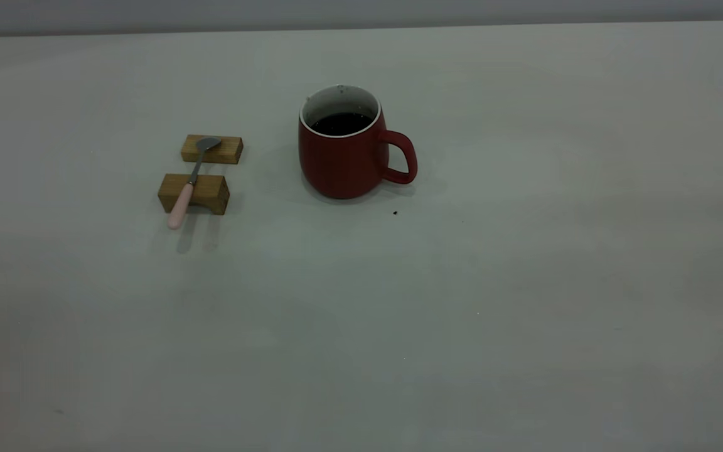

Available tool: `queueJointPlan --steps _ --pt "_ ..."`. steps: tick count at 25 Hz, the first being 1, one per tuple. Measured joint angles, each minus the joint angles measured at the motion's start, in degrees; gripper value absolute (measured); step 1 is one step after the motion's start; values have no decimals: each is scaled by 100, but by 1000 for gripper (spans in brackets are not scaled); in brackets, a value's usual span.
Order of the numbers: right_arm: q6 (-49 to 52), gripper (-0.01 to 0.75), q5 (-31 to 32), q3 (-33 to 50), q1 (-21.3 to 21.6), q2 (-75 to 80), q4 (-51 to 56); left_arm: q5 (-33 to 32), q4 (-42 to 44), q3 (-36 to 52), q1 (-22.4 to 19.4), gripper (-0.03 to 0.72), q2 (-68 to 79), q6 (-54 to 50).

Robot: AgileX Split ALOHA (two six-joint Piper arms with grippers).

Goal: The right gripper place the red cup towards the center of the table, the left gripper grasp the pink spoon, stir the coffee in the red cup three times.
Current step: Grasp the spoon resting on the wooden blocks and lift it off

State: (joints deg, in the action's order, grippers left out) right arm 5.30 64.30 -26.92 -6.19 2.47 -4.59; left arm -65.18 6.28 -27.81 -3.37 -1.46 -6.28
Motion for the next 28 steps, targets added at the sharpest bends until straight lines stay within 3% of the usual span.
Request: queueJointPlan --steps 22,28 --pt "0 533 36 0 5 -129 0 0 -5 0 0 486 0 0" --pt "0 533 36 0 5 -134 0 24 -5 -49 0 517 902 11"
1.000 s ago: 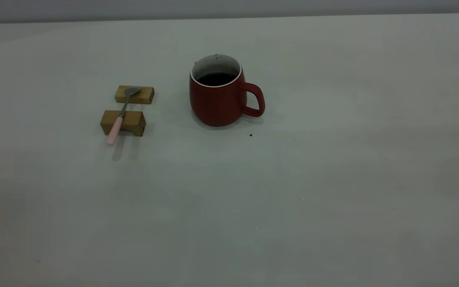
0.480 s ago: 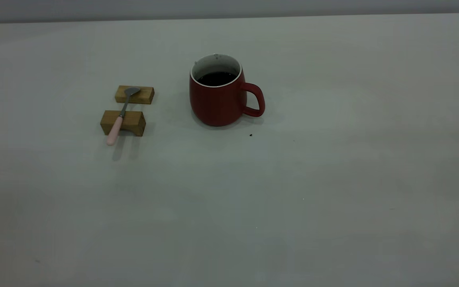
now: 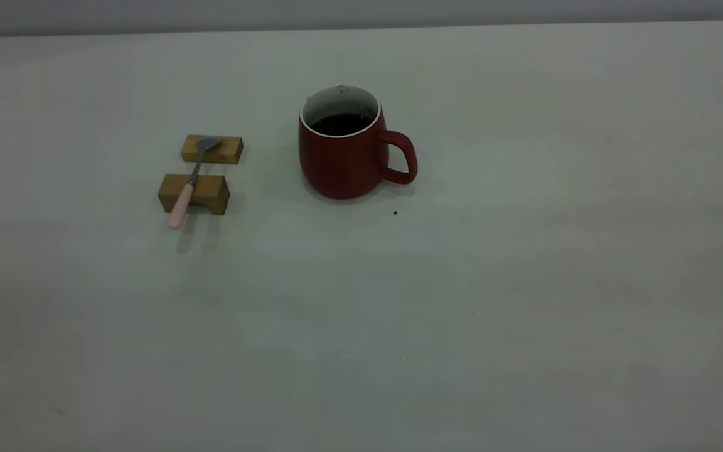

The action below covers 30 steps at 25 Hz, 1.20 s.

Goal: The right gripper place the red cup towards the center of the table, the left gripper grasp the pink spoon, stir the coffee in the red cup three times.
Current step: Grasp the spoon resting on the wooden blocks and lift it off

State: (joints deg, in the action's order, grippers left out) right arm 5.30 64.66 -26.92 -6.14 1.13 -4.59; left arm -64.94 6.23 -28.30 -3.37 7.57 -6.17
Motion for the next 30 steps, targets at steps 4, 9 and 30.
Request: queueJointPlan --steps 4,9,30 --pt "0 533 0 0 0 0 0 229 -19 -271 0 561 1392 -113" --pt "0 533 0 0 0 0 -5 925 -452 -671 0 571 3279 -276" --pt "0 533 0 0 6 0 -4 3645 -840 -2762 1397 571 9827 -415"
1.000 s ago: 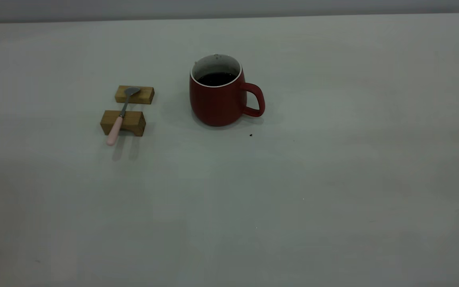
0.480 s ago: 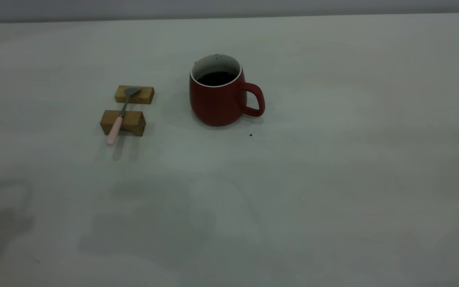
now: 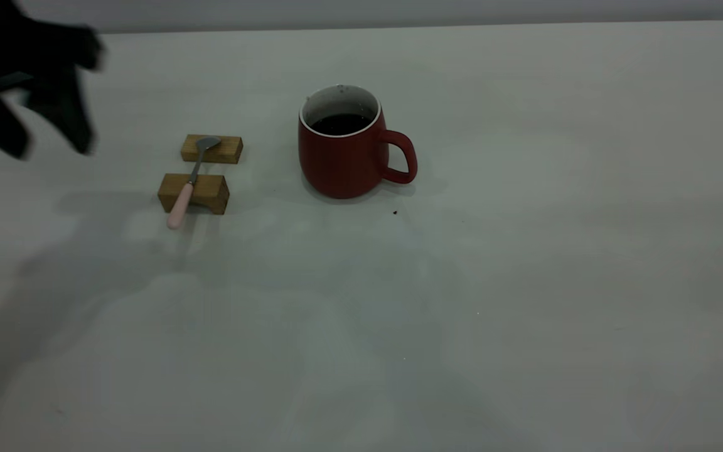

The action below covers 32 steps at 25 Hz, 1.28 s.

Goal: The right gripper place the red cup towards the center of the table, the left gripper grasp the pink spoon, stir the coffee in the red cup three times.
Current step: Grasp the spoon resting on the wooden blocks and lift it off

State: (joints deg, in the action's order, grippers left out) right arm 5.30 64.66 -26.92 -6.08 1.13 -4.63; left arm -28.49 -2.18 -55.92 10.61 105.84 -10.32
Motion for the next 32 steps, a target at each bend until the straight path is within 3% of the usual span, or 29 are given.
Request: queueJointPlan --steps 5,11,29,32 --pt "0 533 0 0 0 -6 0 57 -10 -728 302 571 1040 -8" --pt "0 533 0 0 0 -6 0 29 -12 -1341 373 571 1801 -19" --pt "2 533 0 0 0 -6 0 312 -122 -1750 420 571 2848 -19" --pt "2 533 0 0 0 -6 0 399 -122 -1758 420 544 2860 -49"
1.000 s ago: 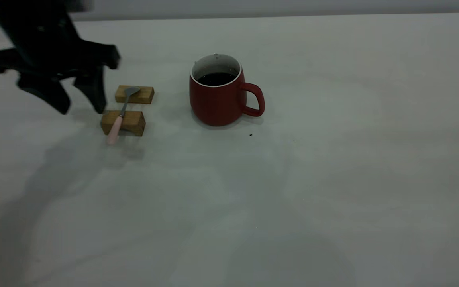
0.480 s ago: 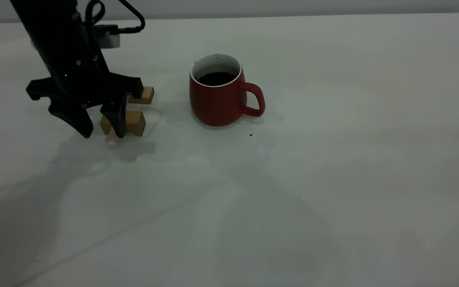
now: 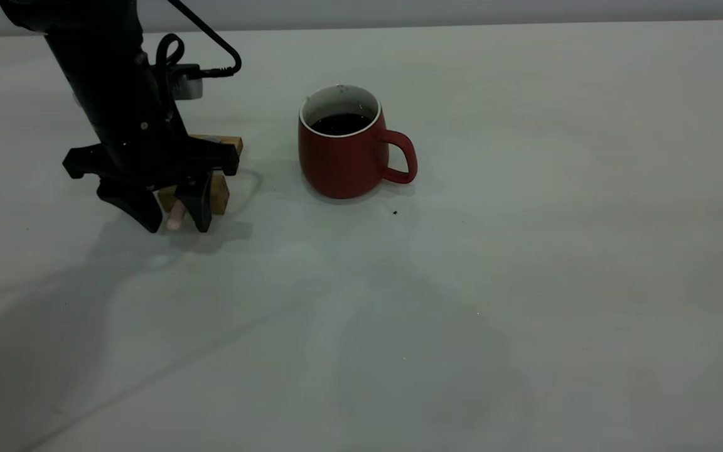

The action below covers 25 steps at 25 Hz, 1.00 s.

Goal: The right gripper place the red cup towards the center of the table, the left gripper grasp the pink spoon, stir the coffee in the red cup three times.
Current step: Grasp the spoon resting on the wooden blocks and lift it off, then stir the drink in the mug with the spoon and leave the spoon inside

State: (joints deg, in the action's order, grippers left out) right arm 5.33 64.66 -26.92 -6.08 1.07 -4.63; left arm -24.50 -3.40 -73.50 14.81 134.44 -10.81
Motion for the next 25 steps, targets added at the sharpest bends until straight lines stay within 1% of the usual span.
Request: queueJointPlan --steps 2,4,5,8,9,12,16,18,22,25 --pt "0 533 0 0 0 0 0 0 0 0 0 500 0 -1" --pt "0 533 0 0 0 0 0 0 0 0 4 432 0 -37" --pt "0 533 0 0 0 0 0 0 0 0 4 383 0 -94" --pt "0 533 0 0 0 0 0 0 0 0 4 198 0 -330" --pt "0 533 0 0 0 0 0 0 0 0 4 148 0 -377" --pt "0 533 0 0 0 0 0 -120 0 -12 4 152 -42 -439" --pt "0 533 0 0 0 0 0 -688 -60 -139 4 152 -483 -554" --pt "0 533 0 0 0 0 0 -911 -205 -236 4 152 -785 -828" --pt "0 533 0 0 0 0 0 -1372 -1060 -466 4 152 -1307 -1943" --pt "0 533 0 0 0 0 0 -1688 -2069 -594 4 152 -1572 -2955"
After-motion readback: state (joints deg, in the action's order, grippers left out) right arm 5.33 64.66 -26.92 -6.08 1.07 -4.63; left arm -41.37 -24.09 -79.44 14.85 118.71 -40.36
